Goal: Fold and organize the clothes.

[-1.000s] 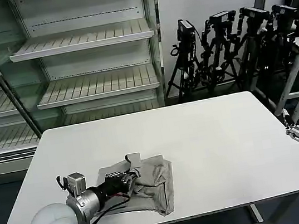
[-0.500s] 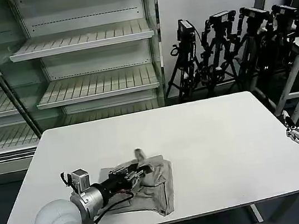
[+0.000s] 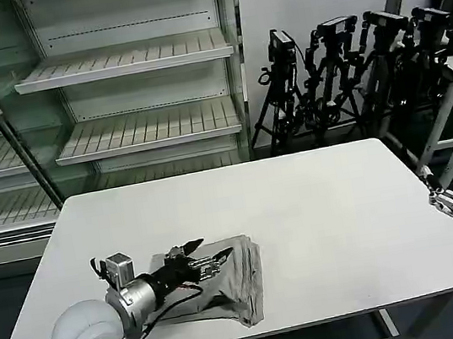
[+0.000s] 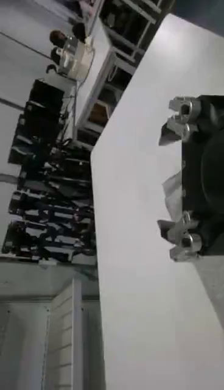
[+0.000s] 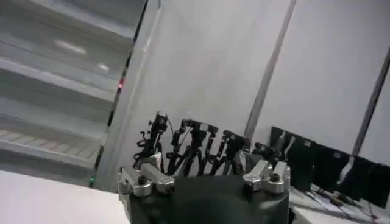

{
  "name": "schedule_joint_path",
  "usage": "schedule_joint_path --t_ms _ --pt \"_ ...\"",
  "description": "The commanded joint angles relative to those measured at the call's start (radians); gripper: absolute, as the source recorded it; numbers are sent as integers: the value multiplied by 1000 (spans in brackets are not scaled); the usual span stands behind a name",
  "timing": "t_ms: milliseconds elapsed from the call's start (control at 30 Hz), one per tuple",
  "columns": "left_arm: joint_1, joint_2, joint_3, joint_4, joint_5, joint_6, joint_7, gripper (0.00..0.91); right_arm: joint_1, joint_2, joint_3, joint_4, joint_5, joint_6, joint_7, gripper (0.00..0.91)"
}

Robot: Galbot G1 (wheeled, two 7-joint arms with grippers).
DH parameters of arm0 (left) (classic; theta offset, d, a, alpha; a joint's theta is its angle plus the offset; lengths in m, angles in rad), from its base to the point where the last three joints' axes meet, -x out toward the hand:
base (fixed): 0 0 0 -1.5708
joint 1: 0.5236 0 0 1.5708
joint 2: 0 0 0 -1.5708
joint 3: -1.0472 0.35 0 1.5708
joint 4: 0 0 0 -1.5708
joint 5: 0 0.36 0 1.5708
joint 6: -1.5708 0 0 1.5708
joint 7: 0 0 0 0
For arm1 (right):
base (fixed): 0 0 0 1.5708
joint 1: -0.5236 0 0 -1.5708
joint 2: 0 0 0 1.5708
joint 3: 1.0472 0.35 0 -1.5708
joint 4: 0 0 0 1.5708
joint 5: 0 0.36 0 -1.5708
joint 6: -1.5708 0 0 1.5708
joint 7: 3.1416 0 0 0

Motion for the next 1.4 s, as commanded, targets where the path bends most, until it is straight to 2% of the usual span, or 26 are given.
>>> schedule_joint_path --t_ms 33,167,433,733,1033,1400 --pt "92 58 -165 51 109 -24 -11 907 33 -16 -30 -6 15 7 -13 907" --pt "235 128 -292 58 78 13 -24 907 77 -34 -65 -17 14 7 -14 907" --pt "417 154 -422 -4 23 32 -66 907 162 -99 -101 -72 39 24 -28 907" --pt "580 167 -475 -29 0 32 -76 907 222 -102 -153 -102 44 38 -34 907" --pt "547 123 -394 -12 32 31 -72 907 223 -89 -159 -79 43 35 -26 907" --pt "488 96 -363 57 61 24 -39 907 175 -74 -124 -55 39 38 -27 907"
